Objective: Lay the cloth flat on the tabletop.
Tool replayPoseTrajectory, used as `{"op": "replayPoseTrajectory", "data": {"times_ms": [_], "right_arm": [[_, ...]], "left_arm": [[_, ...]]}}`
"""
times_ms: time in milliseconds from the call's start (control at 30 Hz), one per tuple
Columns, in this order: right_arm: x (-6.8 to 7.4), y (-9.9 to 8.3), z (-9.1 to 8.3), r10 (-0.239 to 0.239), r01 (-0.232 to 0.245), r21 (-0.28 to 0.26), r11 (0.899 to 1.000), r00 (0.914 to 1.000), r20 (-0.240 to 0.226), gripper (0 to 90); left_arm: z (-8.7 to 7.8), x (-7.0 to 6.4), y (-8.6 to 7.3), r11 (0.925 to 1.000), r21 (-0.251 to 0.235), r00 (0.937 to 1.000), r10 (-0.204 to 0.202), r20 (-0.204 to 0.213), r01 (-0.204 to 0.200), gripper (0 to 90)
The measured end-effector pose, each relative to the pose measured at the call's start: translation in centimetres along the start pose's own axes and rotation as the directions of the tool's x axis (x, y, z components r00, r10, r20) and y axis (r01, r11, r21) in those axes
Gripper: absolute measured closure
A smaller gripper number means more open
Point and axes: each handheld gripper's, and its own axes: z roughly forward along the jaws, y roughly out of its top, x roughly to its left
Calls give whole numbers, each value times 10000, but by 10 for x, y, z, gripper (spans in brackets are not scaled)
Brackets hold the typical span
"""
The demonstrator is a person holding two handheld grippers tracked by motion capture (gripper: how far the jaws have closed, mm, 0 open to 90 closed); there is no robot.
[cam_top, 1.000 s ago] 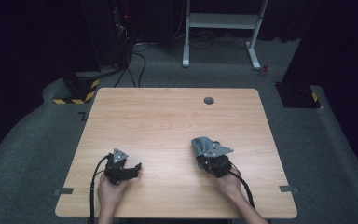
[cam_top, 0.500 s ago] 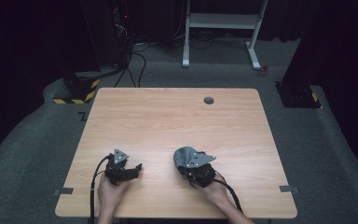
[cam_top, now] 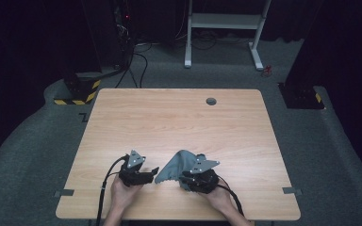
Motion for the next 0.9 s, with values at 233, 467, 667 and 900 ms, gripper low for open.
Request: {"op": "replayPoseTrajectory", "data": {"times_ms": [233, 467, 667, 900], "right_arm": [[-10, -20, -16, 360, -366, 110, 9993, 9983, 460, 682], [-12, -24, -15, 483, -492, 140, 9987, 9973, 556, 659], [-7, -19, -3, 155, -200, 485, 9986, 9957, 914, 741], [-8, -16, -9, -1, -29, 260, 9997, 9932, 1166, 893]], "left_arm": [[9, -38, 11, 9926, 216, 9873, 1161, 1082, -1191, 324], [28, -55, 11, 9807, 617, 9802, 1804, 820, -1857, 410], [37, -60, 13, 9730, 797, 9754, 2125, 588, -2168, 586], [36, -59, 14, 9747, 720, 9752, 2059, 812, -2118, 802]]}}
